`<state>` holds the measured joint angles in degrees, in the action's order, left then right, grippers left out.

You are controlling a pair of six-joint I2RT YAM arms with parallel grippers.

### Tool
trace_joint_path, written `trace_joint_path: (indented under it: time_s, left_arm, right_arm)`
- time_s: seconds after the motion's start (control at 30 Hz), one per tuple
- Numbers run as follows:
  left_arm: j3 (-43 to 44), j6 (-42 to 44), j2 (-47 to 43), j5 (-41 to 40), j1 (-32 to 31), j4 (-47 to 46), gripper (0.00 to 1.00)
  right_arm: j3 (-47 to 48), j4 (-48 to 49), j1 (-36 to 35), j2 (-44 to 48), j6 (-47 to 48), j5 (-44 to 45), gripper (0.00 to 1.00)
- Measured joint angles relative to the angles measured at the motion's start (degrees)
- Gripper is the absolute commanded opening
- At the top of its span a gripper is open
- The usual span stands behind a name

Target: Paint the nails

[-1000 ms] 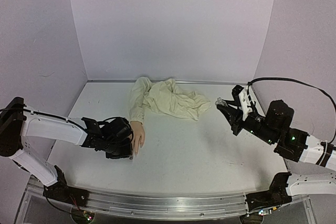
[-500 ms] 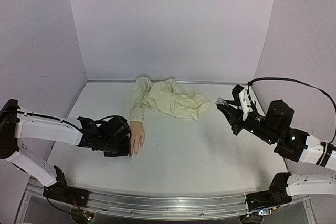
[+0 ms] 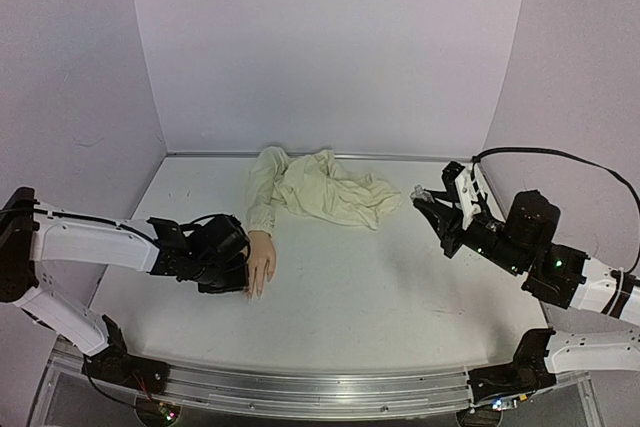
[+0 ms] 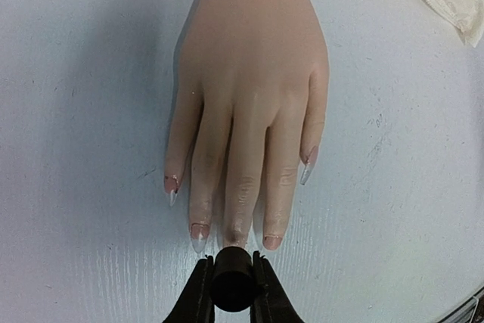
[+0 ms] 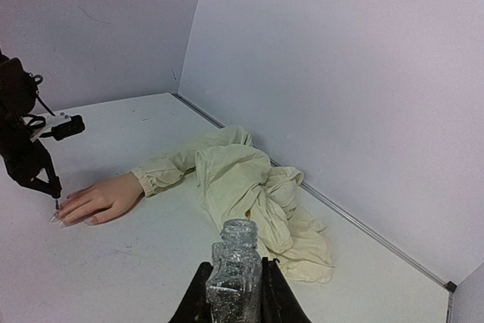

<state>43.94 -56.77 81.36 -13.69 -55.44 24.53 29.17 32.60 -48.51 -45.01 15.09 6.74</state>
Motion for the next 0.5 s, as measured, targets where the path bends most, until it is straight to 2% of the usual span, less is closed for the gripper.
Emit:
trace_joint_path:
  time_s: [0.5]
  left_arm:
    - [0.22,0.35,1.33,0.72,0.0,0.0,0.0]
  right_arm:
    - [-0.02,0.0,0.02,0.0,0.0,0.0,0.0]
